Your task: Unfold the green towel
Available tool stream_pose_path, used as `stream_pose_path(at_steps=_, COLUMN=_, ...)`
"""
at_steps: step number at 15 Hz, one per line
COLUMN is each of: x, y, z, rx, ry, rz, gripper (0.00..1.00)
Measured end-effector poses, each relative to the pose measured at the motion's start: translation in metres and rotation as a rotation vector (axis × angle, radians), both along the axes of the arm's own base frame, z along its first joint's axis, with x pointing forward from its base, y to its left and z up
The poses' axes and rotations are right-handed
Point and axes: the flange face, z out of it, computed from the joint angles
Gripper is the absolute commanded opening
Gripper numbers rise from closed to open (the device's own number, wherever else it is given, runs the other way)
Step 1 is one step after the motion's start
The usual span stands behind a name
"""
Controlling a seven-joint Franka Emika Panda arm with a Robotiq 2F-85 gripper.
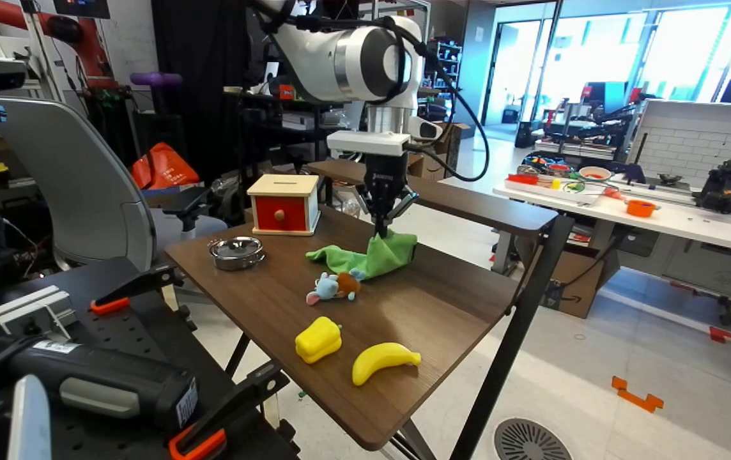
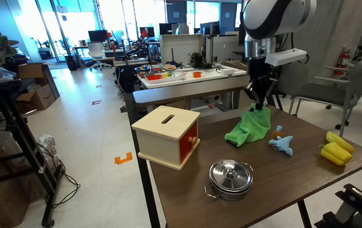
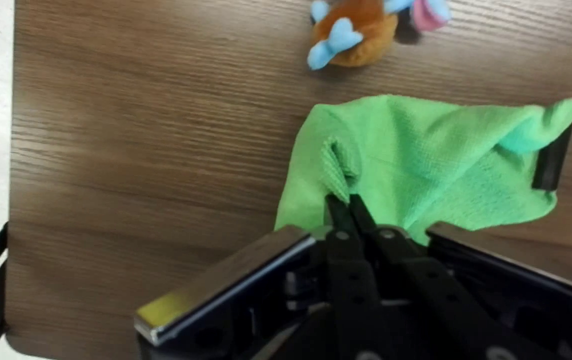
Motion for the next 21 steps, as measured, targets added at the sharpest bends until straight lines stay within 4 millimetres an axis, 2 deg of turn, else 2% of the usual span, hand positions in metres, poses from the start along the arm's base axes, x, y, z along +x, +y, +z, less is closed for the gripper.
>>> stream_pose_path(at_steps=4, x=-0.022, y=0.046, z=-0.021, rx=-0.042, ry=0.052, rz=0.112, gripper=0.01)
stream_pose_path(at_steps=7, x=-0.030, y=0.068, z=-0.031, rx=-0.063, ry=0.077, rz=0.160, gripper=0.01)
stream_pose_path(at_steps=13, x=-0.032, y=0.072, z=-0.052, rx=-0.077, ry=0.122, rz=0.168, gripper=0.01)
stream_pose_path(at_steps=14, x=-0.032, y=0.071, z=-0.055, rx=-0.079, ry=0.130, rz=0.166, gripper=0.08)
stream_pose_path(at_steps=15, x=-0.031, y=0.071, z=-0.059, rx=-0.081, ry=0.136, rz=0.165, gripper=0.29)
stream_pose_path(at_steps=18, x=-0.028, y=0.072, z=-0.066, rx=-0.081, ry=0.139, rz=0.165, gripper=0.40)
stream_pose_path(at_steps=21, x=-0.024, y=0.073, z=-0.068, rx=-0.080, ry=0.133, rz=0.165, gripper=0.62)
